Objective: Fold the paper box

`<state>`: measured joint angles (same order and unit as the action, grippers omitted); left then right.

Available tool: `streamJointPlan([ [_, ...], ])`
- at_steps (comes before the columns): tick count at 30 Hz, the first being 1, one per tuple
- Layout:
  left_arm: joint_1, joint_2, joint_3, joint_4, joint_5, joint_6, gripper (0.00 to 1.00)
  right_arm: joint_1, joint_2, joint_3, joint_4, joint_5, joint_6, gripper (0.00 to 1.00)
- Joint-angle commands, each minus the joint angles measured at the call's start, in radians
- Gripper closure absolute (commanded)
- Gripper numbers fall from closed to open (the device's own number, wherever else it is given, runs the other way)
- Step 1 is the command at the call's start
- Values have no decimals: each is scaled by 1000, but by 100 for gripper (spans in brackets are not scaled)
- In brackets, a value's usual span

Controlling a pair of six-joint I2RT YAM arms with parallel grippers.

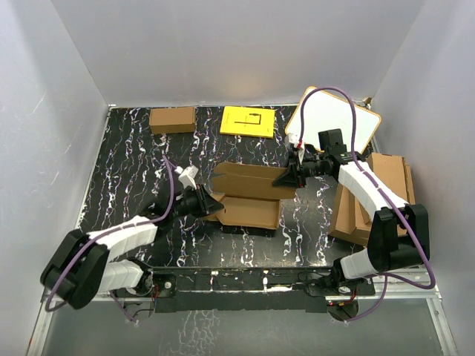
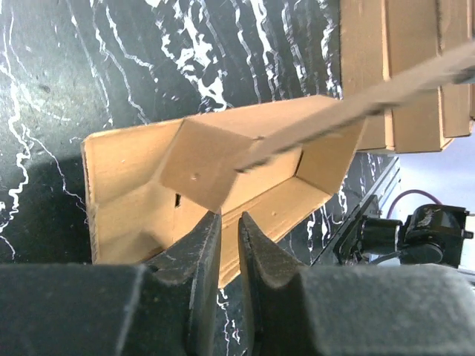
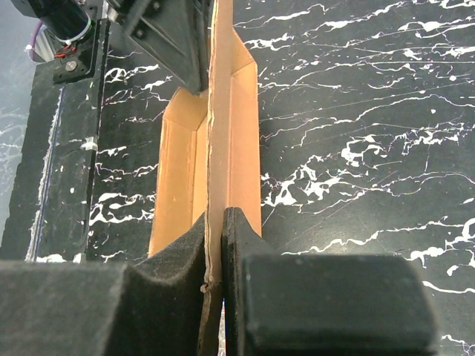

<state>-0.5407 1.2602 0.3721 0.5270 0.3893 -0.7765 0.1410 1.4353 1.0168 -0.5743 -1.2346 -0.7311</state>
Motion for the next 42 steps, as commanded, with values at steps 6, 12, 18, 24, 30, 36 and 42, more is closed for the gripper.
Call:
streamJointPlan([
  [6,12,-333,26,-393,-151,134,78,-17,-10,-5,22,-16,-23,92],
  [12,18,-486,16,-550,-318,154,57,-19,-12,-6,6,-36,-46,92],
  [18,22,-427,-17,-465,-289,137,43,-18,-9,-6,-6,-45,-60,92],
  [24,21,-290,25,-394,-290,173,41,-19,-6,-4,-10,-51,-67,92],
  [30,25,-184,57,-342,-304,194,47,-18,-1,-4,-14,-51,-70,92],
  [36,27,-128,60,-313,-279,199,66,-18,4,-3,-16,-51,-73,92],
  [42,27,-160,70,-321,-235,204,95,-19,10,-6,0,-30,-54,92],
])
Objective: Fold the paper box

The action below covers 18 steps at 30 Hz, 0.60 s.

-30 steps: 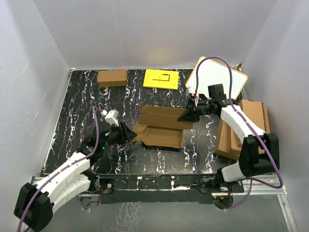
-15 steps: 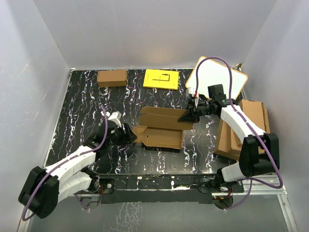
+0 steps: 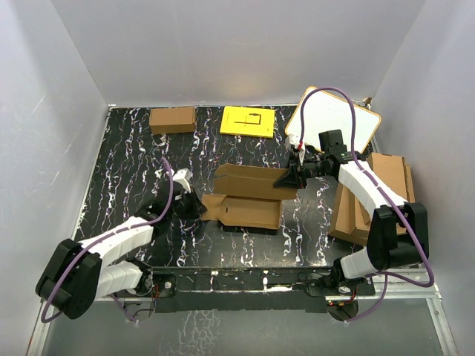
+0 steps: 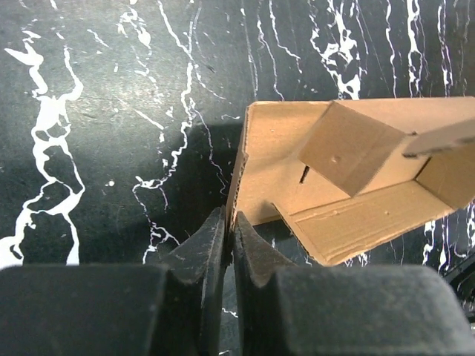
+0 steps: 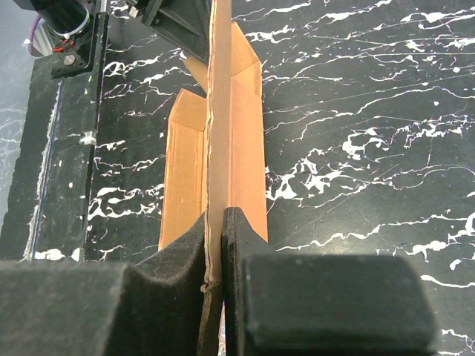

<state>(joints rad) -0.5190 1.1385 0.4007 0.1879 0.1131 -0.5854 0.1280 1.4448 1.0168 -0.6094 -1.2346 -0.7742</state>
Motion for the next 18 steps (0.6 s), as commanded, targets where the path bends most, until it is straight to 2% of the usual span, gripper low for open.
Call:
streamJointPlan([
  [1,5,-50,40,17,56,11,96,-6,0,-8,45,-25,-1,92],
  [5,5,-88,29,26,128,-8,100,-6,-3,-19,78,-22,33,92],
  [18,6,-69,6,147,284,-74,100,-6,-3,-46,161,-10,118,92],
])
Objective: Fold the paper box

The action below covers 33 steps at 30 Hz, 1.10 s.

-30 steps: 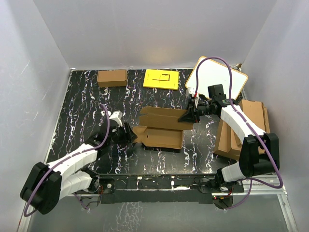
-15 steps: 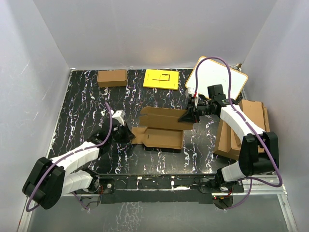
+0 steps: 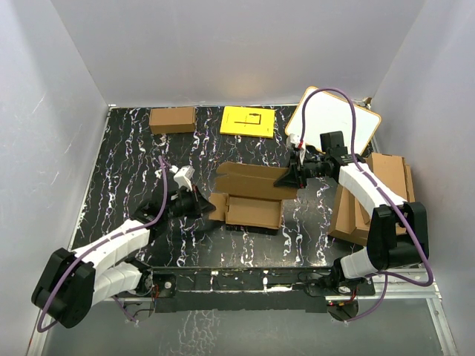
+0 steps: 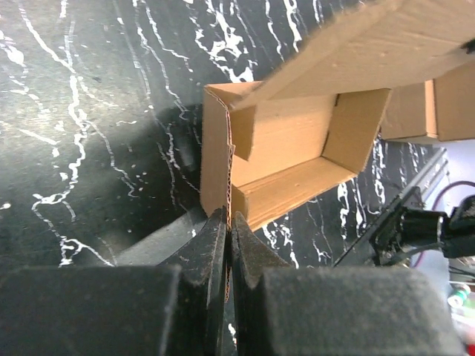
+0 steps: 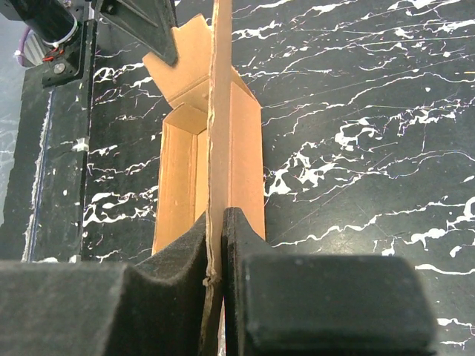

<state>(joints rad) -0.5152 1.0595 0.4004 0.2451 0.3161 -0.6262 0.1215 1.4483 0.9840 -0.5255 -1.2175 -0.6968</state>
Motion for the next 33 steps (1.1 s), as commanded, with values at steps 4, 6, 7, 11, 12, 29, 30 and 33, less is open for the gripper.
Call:
streamJointPlan([
  [4,2,58,3,130,116,-48,100,1,-3,-19,94,-16,55,92],
  [6,1,67,1,141,122,-55,100,0,-1,-19,96,-14,58,92],
  [7,2,71,3,143,126,-55,99,1,0,-21,97,-13,60,92],
  [11,2,78,10,131,132,-52,90,1,5,-22,102,-10,63,92],
  [12,2,80,9,131,131,-52,87,2,7,-22,102,-9,63,92],
  [29,21,52,-47,242,187,-129,30,1,14,-22,102,3,63,92],
  [30,27,46,-57,256,194,-141,29,1,13,-23,102,3,63,92],
  [33,62,22,-80,289,225,-179,27,0,15,-24,102,4,63,92],
])
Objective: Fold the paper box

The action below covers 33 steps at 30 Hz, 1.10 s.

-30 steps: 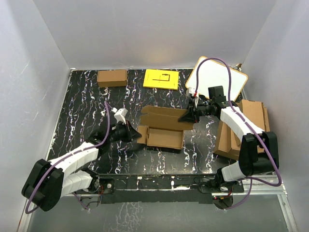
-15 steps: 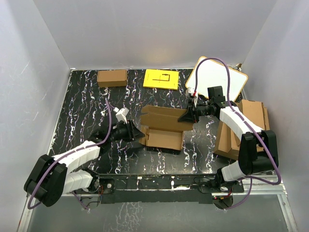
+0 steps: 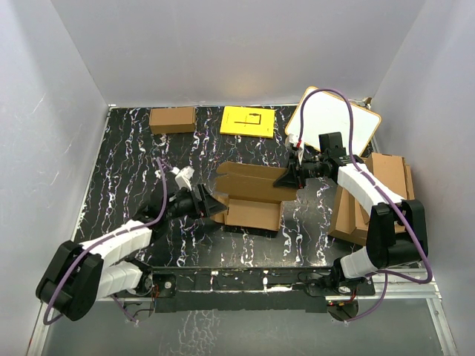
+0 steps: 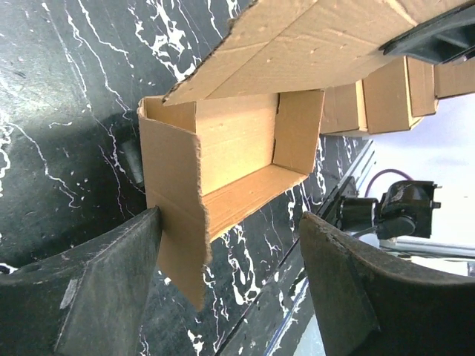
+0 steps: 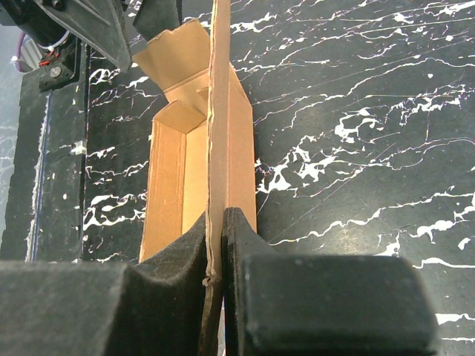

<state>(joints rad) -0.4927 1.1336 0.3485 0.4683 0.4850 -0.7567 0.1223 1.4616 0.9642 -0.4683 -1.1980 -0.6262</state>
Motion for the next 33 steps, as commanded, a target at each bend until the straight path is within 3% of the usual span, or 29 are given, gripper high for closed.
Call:
streamJointPlan([
  [1,54,-66,-33,61,60,-54,27,0,3,-3,44,-14,-7,92],
  [9,183,-296,-26,-186,-52,-16,28,2,5,0,41,-8,-9,92],
  [14,228,-384,-34,-355,-218,10,51,0,9,1,38,-8,-10,92],
  [16,236,-357,-38,-384,-255,22,70,0,9,1,38,-7,-10,92],
  [17,238,-334,-39,-392,-270,28,76,0,9,1,38,-8,-11,92],
  [24,238,-117,-26,-328,-261,90,79,0,7,2,28,-22,-20,92],
  [33,226,188,4,-80,7,101,78,0,5,6,20,-31,-30,92],
])
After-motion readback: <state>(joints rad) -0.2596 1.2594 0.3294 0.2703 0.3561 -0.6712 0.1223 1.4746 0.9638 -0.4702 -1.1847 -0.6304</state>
